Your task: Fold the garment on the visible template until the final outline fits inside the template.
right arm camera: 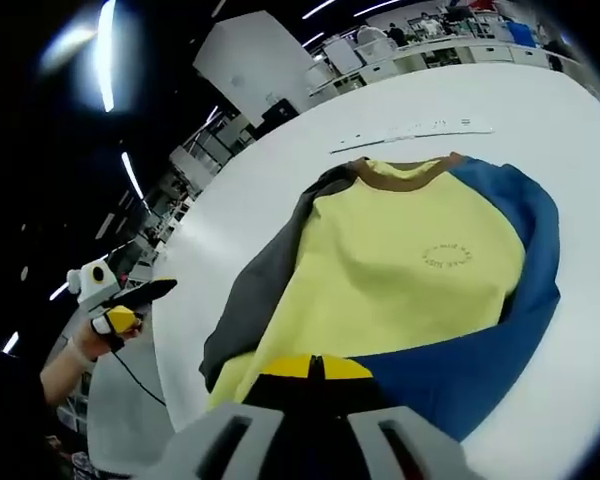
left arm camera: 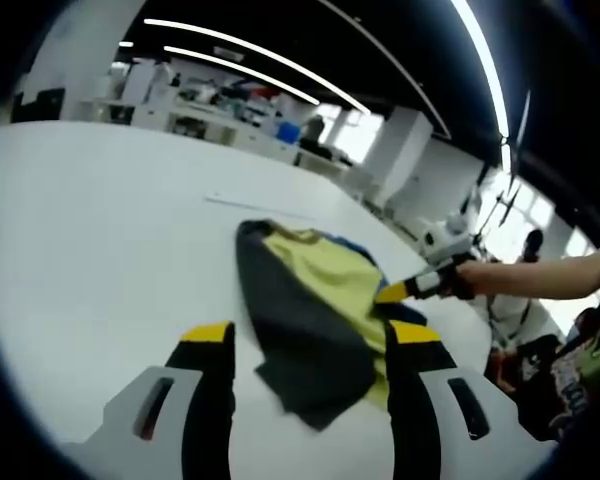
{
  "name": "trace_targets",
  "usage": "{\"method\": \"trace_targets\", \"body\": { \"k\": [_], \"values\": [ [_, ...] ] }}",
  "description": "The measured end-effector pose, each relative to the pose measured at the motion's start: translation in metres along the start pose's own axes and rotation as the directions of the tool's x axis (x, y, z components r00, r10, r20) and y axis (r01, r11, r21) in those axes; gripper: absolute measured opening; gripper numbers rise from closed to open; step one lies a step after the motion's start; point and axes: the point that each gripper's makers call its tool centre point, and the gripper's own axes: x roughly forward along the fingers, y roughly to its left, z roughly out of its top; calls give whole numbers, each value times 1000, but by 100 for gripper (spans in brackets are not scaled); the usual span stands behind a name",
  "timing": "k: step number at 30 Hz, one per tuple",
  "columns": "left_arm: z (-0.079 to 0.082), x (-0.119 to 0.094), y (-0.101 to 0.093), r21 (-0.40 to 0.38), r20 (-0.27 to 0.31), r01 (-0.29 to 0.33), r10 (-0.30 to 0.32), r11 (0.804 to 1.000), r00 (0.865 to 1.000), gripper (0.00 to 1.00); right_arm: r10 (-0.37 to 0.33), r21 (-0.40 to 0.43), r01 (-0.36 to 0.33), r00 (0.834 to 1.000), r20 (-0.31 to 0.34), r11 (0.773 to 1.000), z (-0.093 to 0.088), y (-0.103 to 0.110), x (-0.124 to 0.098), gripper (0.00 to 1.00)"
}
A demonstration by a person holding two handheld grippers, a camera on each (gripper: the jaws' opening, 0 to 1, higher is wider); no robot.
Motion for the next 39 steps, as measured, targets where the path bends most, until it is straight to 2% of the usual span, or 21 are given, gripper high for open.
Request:
{"method": "trace_targets", "body": {
  "k": [4, 7, 9, 11, 20, 29, 39],
  "values": [
    [-1, -1, 2, -3, -1, -2, 2, 1000, 1000, 57, 8, -36, -7, 999, 36, 999, 9, 7, -13, 3],
    [-1, -3, 3, -11, 4, -5, 6, 1000, 1000, 57, -29, -72, 34, 997, 66, 997, 15, -1, -27, 13],
    [-2, -3, 3, -12, 5, -8, 8, 1000, 1000, 57, -57, -94, 63, 996, 63, 994, 13, -9, -33, 24],
    [-2, -4, 4, -12, 5, -9, 9, 1000, 1000, 58, -83, -118, 88, 995, 52, 989, 9, -18, -40, 27],
    [-4, -1, 2, -14, -2, -2, 2, 1000, 1000, 58, -133, -91, 134, 991, 15, 987, -16, -41, -53, 26],
    [-5, 0, 0, -20, -2, 3, -3, 1000, 1000, 58, -141, -58, 141, 990, -2, 988, -29, -48, -50, 21],
    [-7, -3, 1, -44, 12, -1, 1, 999, 1000, 57, -144, -21, 144, 990, -5, 989, -32, -51, -47, 6]
  ]
}}
